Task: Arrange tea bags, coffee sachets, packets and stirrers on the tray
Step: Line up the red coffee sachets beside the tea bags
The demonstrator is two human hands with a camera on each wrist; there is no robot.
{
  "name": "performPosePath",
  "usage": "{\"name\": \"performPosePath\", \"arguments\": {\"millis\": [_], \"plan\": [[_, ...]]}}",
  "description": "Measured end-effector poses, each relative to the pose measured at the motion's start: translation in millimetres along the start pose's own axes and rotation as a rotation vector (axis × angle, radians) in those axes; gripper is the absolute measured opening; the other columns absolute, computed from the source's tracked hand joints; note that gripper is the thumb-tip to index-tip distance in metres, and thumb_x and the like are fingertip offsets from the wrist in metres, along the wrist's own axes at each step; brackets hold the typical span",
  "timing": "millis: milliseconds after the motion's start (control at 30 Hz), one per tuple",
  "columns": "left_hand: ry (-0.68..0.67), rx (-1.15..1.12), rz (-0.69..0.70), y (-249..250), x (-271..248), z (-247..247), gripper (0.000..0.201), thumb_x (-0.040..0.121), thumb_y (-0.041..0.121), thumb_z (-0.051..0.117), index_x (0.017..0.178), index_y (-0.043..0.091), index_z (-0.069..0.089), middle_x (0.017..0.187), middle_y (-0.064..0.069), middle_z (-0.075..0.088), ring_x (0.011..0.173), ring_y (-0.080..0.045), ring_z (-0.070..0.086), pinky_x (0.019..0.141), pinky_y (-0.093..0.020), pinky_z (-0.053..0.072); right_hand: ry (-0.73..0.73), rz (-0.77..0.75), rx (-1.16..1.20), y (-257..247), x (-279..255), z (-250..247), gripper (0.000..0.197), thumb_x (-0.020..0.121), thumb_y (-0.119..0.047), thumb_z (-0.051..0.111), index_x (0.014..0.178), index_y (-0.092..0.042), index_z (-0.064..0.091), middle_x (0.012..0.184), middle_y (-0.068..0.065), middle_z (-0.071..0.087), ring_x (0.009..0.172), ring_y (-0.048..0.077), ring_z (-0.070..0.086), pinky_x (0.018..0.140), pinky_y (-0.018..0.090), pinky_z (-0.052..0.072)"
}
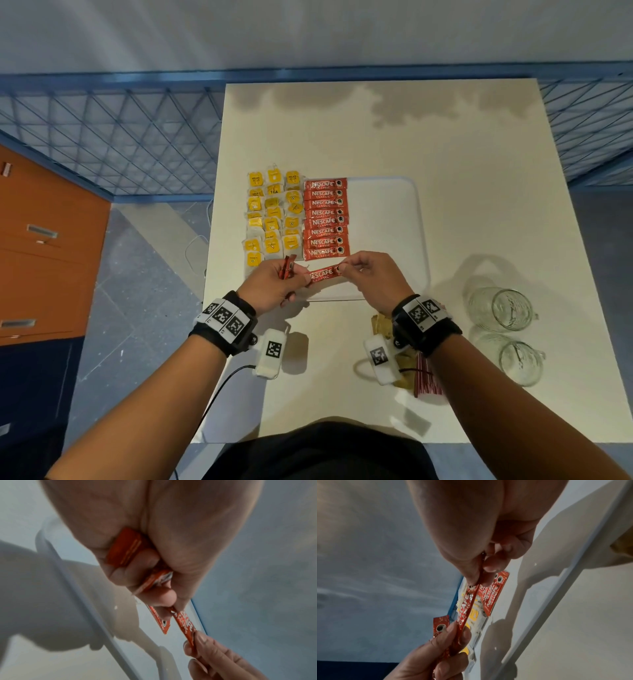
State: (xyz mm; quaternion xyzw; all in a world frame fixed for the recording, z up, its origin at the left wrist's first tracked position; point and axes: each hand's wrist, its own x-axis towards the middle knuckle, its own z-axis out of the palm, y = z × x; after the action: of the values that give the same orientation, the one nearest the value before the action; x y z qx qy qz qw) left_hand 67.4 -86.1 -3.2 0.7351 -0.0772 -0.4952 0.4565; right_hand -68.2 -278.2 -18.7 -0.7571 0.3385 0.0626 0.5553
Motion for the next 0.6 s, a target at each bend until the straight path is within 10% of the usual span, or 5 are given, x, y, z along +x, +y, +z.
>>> {"name": "performPosePath", "arguments": {"millis": [600], "plan": [[0.375,0.422,0.003,2.0,34.2,19.5,0.029,0.083,0.021,0.071,0.059,0.019,0.055,0.056,0.004,0.054,0.054,-0.015,0.048,0.05,-0.026,0.033,0.131,0.097,-0.241,6.3,25.4,9.6,0.022,0.094,-0.039,0.07,0.076,-0.027,0.068,0.076,-0.014,0.071,0.074,0.013,0.07,0.077,0.042,0.062]]}}
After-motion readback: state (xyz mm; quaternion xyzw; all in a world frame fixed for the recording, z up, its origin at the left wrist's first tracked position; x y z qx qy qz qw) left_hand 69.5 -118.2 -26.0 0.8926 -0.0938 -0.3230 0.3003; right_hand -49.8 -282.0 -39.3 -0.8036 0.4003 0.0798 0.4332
